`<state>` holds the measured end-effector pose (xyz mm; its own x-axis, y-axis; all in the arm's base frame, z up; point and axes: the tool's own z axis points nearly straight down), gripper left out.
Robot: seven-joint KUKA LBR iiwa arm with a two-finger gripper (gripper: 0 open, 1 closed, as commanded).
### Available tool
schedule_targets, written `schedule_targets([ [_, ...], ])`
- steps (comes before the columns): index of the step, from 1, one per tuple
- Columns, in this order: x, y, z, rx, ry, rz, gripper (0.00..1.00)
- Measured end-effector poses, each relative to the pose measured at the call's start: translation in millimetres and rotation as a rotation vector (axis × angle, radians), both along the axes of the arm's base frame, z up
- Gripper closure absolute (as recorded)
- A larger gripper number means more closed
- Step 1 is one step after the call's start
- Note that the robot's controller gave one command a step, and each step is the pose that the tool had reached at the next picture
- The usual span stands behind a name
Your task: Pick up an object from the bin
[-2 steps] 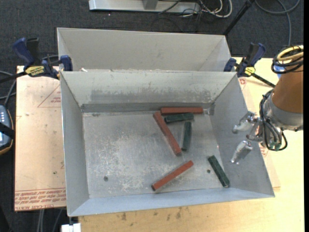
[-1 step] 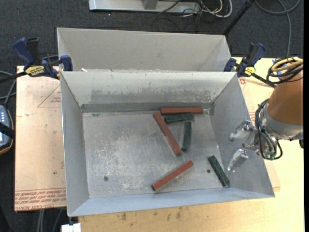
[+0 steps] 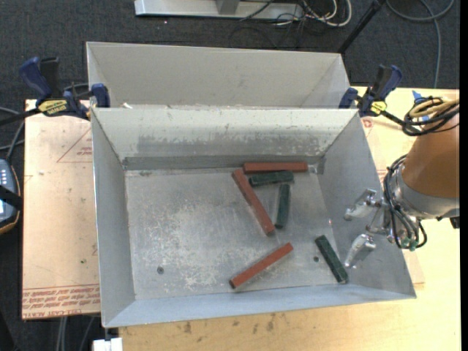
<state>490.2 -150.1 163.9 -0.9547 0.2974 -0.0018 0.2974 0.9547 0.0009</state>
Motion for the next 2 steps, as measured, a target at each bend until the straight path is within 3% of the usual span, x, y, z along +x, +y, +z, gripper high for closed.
schedule_targets([
  [1,-5.6,13,-90,0.011,-0.002,-0.417,0.0],
  [2,0.9,2,-88,0.003,-0.017,-0.108,1.0],
])
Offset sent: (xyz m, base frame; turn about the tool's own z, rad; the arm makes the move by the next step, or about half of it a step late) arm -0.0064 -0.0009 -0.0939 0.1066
